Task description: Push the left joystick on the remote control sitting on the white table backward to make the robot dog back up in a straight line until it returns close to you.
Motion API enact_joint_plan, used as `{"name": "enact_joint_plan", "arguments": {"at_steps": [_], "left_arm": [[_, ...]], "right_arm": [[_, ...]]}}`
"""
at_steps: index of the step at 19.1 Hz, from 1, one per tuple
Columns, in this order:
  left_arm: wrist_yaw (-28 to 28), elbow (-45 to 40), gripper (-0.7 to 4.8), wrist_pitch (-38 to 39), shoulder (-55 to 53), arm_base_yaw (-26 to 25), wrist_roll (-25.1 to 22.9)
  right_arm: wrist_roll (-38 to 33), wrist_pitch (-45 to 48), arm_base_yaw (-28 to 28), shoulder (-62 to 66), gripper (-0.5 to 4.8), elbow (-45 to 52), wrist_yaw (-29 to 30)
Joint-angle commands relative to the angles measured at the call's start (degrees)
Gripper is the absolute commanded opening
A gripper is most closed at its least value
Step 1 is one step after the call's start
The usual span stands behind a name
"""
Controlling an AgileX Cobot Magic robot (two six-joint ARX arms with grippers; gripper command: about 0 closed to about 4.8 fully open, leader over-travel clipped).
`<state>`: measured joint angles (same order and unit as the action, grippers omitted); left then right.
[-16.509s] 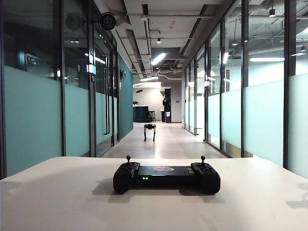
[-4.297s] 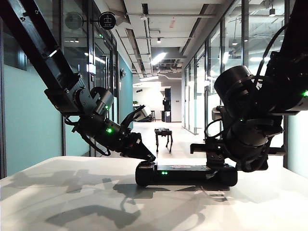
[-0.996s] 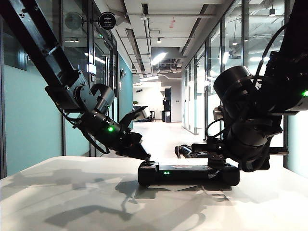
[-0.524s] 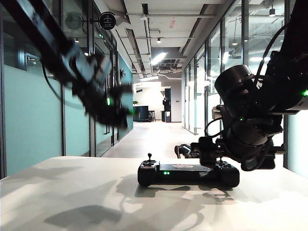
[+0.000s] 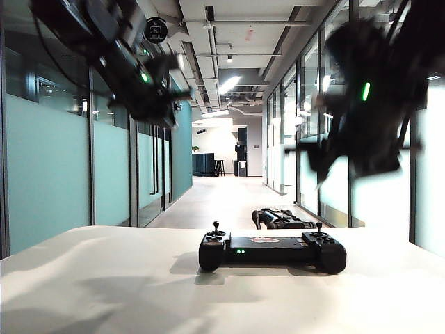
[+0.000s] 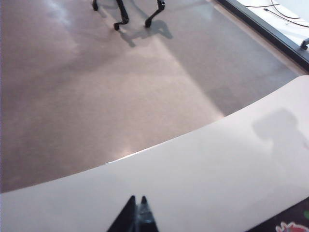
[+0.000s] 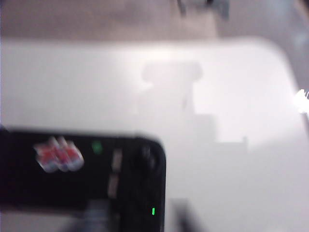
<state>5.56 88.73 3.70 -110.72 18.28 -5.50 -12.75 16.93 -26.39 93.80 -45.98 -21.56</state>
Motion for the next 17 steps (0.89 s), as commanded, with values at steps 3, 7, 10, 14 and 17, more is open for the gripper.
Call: {"name": "enact_joint_plan", "arguments": {"at_steps": [3,7,10,14,17], "left_arm": [[-3.23,-9.09,-0.05,-1.68,9.05,0.13,0.2],[-4.66,-23.56,-0.05,-6.47,23.19,0.13,2.89],[-6.03,-34.21,-0.05,-9.84,35.47,0.13,3.15],[-6.01,-42.93,-0.05,-10.6,46.47,0.13,2.97],[-6.51,-49.37,-0.05,-10.71,53.81,0.13,2.95]], "right_arm": [[2.71,-8.39,-0.04,-12.48,-0.05,-0.15,-0.61],[5.42,-10.27,-0.04,-24.63,-0.05,4.15,-0.33],[7.21,-10.34,-0.04,-35.19,-0.05,10.29,1.73],[7.34,-10.95,-0.04,-44.3,-0.05,15.61,4.55],[8.7,-11.15,-0.04,-50.21,-0.05,19.23,4.94]]}}
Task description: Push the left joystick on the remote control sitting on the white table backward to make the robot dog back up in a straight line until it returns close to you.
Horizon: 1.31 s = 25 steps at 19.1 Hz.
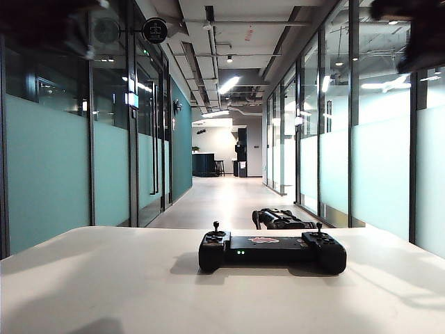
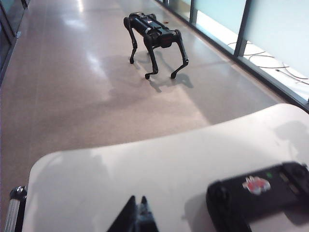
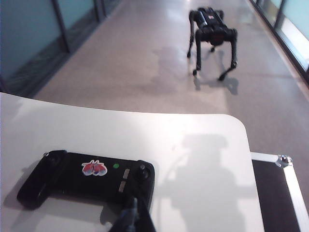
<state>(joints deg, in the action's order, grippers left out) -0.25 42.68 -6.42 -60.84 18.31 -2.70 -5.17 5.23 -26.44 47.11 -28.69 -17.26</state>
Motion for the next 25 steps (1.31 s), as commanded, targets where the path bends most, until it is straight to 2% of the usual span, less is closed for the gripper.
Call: {"name": "enact_joint_plan", "arguments": {"at_steps": [1,7,16,20,25], "left_arm": [[-1.31,-5.6,-0.05,-0.57,6.6,0.11,0.13],[-1.27,-17.86,-0.05,-1.62,21.22,0.11,0.11],[-2.29,-33.18,-0.05,-0.72,43.17,0.11,-0.7],[-2.08,-37.0,-0.05,4.74,50.47,0.11,-0.68],[-0.55,-41.42,-0.05,8.04,55.01,0.11,-0.24]], "right_arm": [[1.14,0.55,0.0,-5.44,-0.05,3.13,0.74],[1.46,-4.63,0.0,-13.44,-0.05,5.51,0.72],[2.64,-5.31,0.0,-24.37,-0.05,12.81,1.99],[2.64,-5.95,0.0,-30.12,-0.05,16.02,3.08],[2.73,-12.04,0.07,-35.43,-0.05,16.9,3.74]]}}
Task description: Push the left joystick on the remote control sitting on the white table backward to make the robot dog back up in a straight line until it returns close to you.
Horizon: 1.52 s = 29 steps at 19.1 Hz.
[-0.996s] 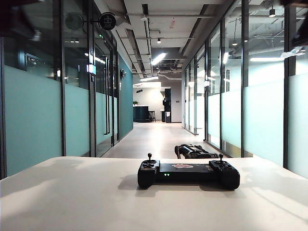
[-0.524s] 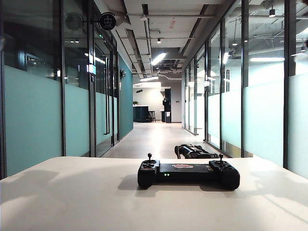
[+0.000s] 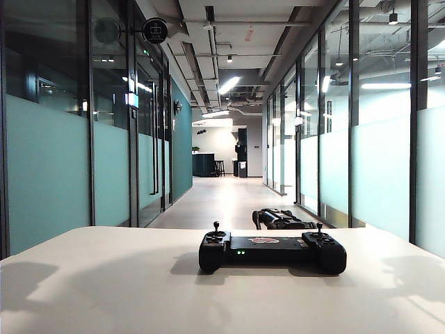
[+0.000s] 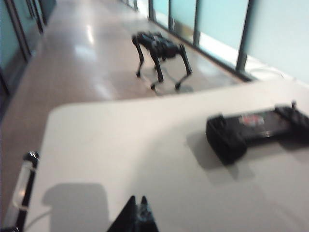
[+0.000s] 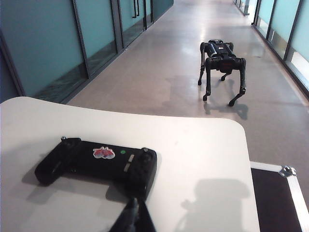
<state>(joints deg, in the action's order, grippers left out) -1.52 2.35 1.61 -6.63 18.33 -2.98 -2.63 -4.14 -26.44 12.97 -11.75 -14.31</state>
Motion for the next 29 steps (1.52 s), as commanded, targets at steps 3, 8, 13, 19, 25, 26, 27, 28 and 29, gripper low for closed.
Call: {"name": "enact_joint_plan", "arguments": {"at_steps": [3,8,13,19,25,26,27,28,29], "left_arm": [[0.74,-1.9,-0.05,0.52,1.03,0.09,0.07],[0.87,-1.9,-0.05,2.86,1.03,0.09,0.44],[0.85,-1.9,-0.05,2.82,1.03,0.09,0.44],[0.87,-1.9,-0.05,2.82,1.03,0.09,0.44],[0.85,-1.9,-0.05,2.84,1.05,0.09,0.44],[0.87,-1.9,-0.05,2.8,1.05,0.09,0.44],[0.85,-1.9,-0.05,2.84,1.03,0.09,0.44],[0.85,-1.9,-0.05,2.8,1.03,0.09,0.44],[0.85,-1.9,-0.05,2.82,1.03,0.09,0.44]], "right_arm": [[2.73,-5.18,0.09,-3.82,-0.05,0.39,2.97],[2.75,-6.14,0.09,-9.42,-0.05,3.37,5.7],[2.67,-7.63,0.09,-11.85,-0.05,4.22,6.88],[3.5,-7.56,0.28,-11.89,-0.05,5.29,4.98],[3.26,-2.69,7.8,-13.03,-0.05,9.49,5.49],[2.56,-1.53,9.64,-13.03,-0.05,10.05,6.1],[2.34,-0.13,11.87,-13.03,-0.05,10.45,8.55],[2.21,0.74,13.88,-13.03,-0.05,10.49,10.58],[2.21,1.84,16.17,-13.03,-0.05,10.49,12.59]]}}
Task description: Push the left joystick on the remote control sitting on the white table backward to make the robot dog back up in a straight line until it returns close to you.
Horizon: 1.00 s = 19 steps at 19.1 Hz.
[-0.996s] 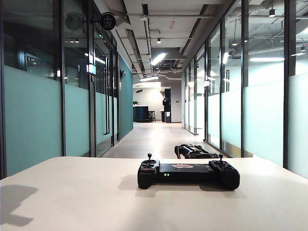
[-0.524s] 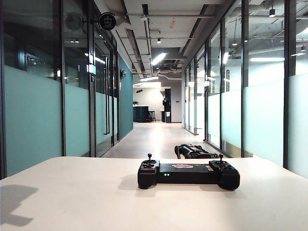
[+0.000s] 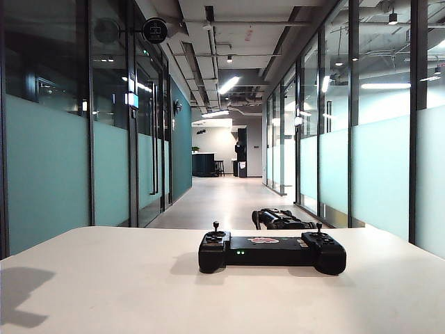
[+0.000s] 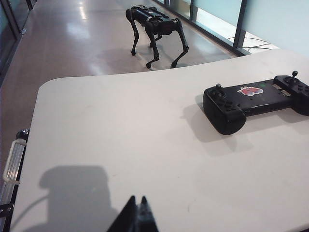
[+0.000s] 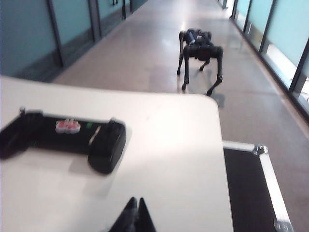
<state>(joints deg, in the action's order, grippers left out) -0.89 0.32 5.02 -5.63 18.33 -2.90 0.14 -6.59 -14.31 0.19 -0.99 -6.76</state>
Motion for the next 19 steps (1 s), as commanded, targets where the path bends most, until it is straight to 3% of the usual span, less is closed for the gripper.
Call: {"name": "enact_joint_plan", "arguments": {"at_steps": [1,4,10,19], "left_arm": [[0.24,0.13,-0.05,-0.59,0.02,0.09,0.35],[0.24,0.13,-0.05,-0.59,0.02,0.09,0.35],[0.22,0.13,-0.05,-0.59,0.02,0.09,0.35],[0.22,0.13,-0.05,-0.59,0.02,0.09,0.35]], "right_arm": [[-0.55,5.44,5.81,-0.24,-0.05,-0.22,6.14],[-0.55,8.2,9.99,-0.24,-0.05,-0.17,9.49],[-0.52,8.17,10.6,-0.24,-0.05,-0.17,3.19],[-0.5,7.89,11.04,-0.24,-0.04,-0.2,3.26]]}}
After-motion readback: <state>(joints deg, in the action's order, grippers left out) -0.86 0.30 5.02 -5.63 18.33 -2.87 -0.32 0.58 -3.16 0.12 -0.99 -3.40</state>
